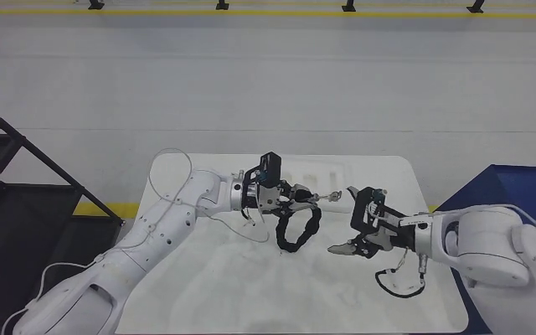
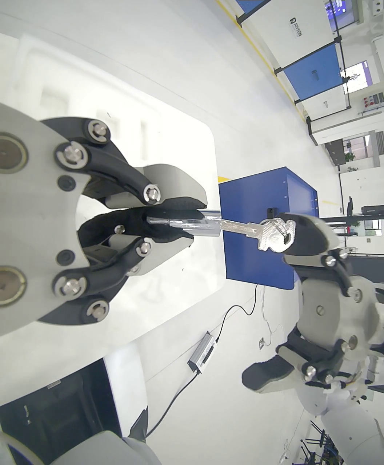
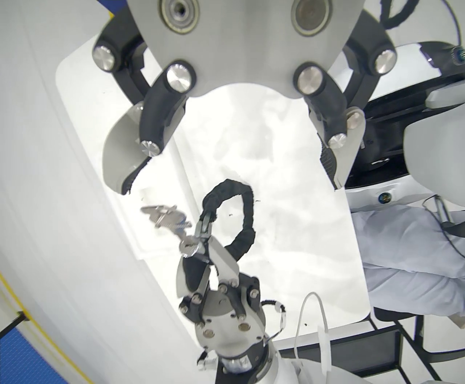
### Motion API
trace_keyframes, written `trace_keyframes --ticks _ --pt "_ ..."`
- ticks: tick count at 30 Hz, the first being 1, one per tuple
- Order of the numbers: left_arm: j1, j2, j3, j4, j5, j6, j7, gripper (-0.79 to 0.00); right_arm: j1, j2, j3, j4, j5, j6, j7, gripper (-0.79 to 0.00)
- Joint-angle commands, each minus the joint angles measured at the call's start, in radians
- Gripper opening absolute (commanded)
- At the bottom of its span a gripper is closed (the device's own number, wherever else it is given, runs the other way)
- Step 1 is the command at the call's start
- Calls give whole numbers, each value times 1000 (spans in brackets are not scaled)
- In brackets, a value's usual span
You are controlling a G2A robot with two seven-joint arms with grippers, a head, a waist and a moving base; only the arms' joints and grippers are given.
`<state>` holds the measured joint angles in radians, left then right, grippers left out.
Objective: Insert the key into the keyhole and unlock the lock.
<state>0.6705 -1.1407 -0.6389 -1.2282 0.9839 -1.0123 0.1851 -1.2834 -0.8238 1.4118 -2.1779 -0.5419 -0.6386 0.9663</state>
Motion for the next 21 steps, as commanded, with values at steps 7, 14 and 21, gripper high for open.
trace_keyframes --ticks 7,14,21 --pt "-12 -16 16 20 -11 0 -11 -785 -42 -4 -28 -24 -132 -1 -121 0" --pt "-29 -29 42 10 31 0 -28 -785 -28 -5 -51 -12 -134 -1 -134 0" --pt "-46 -40 63 15 69 0 -11 -785 -8 -5 -75 2 -121 -17 -126 0"
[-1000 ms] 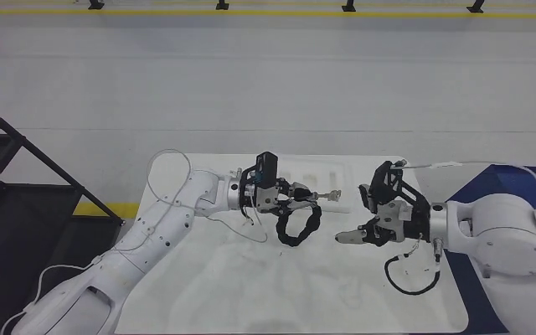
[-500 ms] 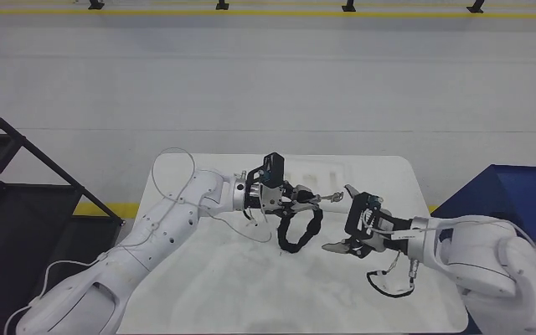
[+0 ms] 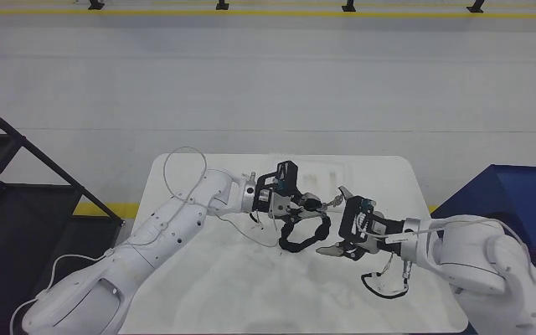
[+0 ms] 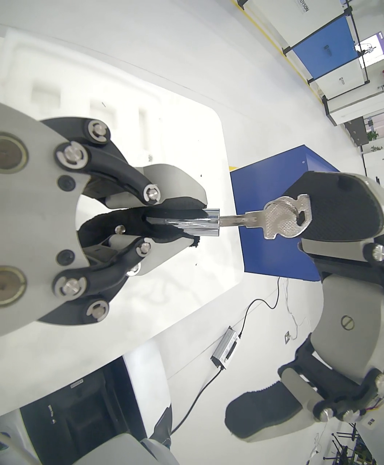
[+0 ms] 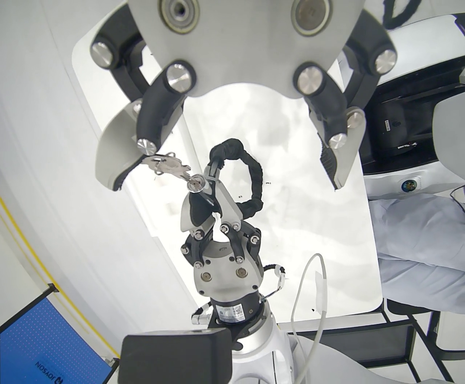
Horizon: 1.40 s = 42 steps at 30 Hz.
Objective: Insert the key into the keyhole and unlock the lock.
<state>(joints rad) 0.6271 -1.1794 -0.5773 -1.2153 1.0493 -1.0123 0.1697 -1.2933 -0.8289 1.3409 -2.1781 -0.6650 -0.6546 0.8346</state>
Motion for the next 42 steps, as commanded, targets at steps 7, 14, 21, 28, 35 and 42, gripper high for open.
trace_keyframes --ticks 7,14,21,28,35,42 --pt "-10 -7 -4 20 31 0 34 -785 18 2 -17 16 27 17 34 0" --pt "-8 -7 2 11 69 0 62 -785 25 3 -23 27 38 27 46 0" --pt "-7 -7 7 22 96 0 91 -785 55 3 -45 73 95 22 58 0" --pt "-12 -1 21 27 110 0 102 -785 71 8 -29 94 68 -43 52 0" --pt "-22 10 51 31 86 0 94 -785 62 10 -28 52 -90 -69 11 -126" --pt "-38 19 80 31 55 0 91 -785 37 10 -31 10 -245 -50 -40 -477"
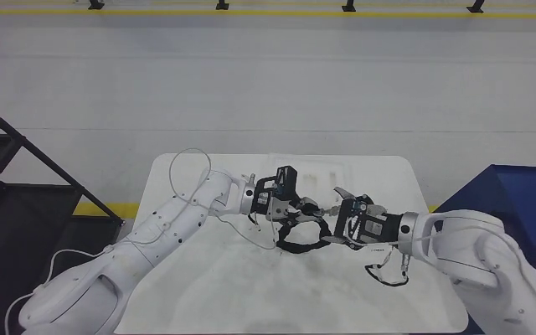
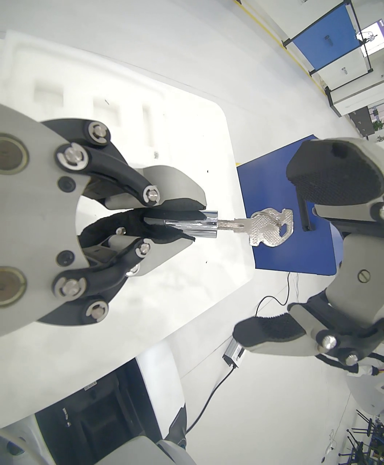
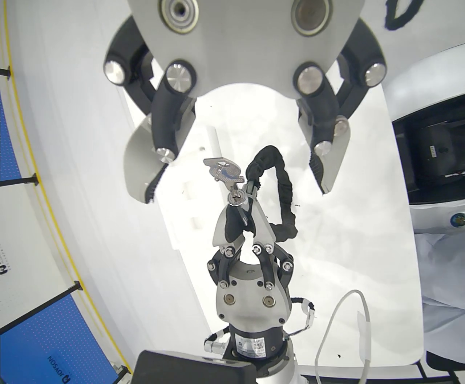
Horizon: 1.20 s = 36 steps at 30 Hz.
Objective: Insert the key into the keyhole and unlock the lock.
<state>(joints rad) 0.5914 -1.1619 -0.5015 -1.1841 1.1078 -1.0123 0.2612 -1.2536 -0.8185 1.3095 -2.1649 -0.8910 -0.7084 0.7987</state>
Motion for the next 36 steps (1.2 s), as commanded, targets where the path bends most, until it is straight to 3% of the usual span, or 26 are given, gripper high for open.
trace_keyframes --ticks 1,13,14,15,16,17,25,36 --pt "-4 3 8 0 -7 0 0 -785 -6 0 0 -8 -36 8 -7 -474" --pt "-20 14 35 -3 -33 0 8 -785 -33 1 2 -41 -165 48 -33 -499" --pt "-20 15 36 -4 -34 0 9 -785 -36 1 4 -42 -167 48 -35 -529" --pt "-21 15 37 -4 -35 0 9 -785 -40 1 6 -43 -164 49 -40 -613" --pt "-22 15 38 -4 -36 0 9 -785 -43 1 8 -43 -159 49 -44 -751" --pt "-22 15 40 -5 -36 0 9 -785 -46 1 10 -42 -150 46 -49 -785" --pt "-29 15 53 -7 -41 0 13 -785 -47 2 18 -15 -16 43 -29 -785" --pt "-38 14 64 -18 -24 0 25 -785 -12 0 28 47 306 171 80 -785"
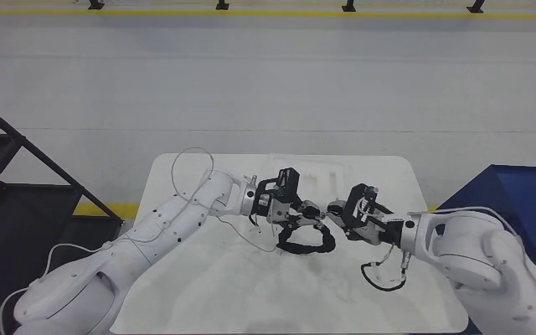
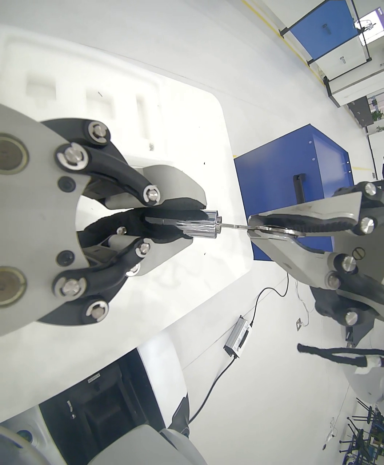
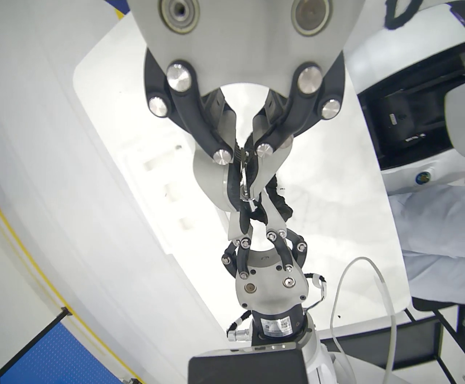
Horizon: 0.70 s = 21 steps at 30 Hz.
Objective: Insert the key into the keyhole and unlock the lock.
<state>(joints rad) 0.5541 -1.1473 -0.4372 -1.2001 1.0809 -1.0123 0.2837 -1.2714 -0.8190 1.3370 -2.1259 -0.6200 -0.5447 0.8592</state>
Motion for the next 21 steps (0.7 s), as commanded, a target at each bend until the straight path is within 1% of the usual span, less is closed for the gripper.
trace_keyframes --ticks 1,6,7,8,9,16,18,21 --pt "-1 0 0 -3 7 0 5 -785 11 1 -1 16 58 22 40 -785" --pt "-1 -2 -1 -5 26 0 15 -785 33 0 -6 31 128 65 72 -785" --pt "-2 -2 -1 -4 30 0 16 -785 34 -1 -8 35 139 70 73 -680" --pt "-1 -3 -1 -3 32 0 16 -785 36 -1 -9 39 147 74 77 -403" --pt "-1 -3 -1 -2 35 0 16 -785 38 -1 -10 42 154 74 77 0" --pt "5 -4 -4 30 63 0 -2 -785 37 0 0 73 202 56 64 0" --pt "14 -3 -3 54 84 0 -18 -785 32 2 11 82 207 46 59 0" --pt "29 -4 -6 94 115 28 -57 -785 22 4 27 101 223 29 47 0"
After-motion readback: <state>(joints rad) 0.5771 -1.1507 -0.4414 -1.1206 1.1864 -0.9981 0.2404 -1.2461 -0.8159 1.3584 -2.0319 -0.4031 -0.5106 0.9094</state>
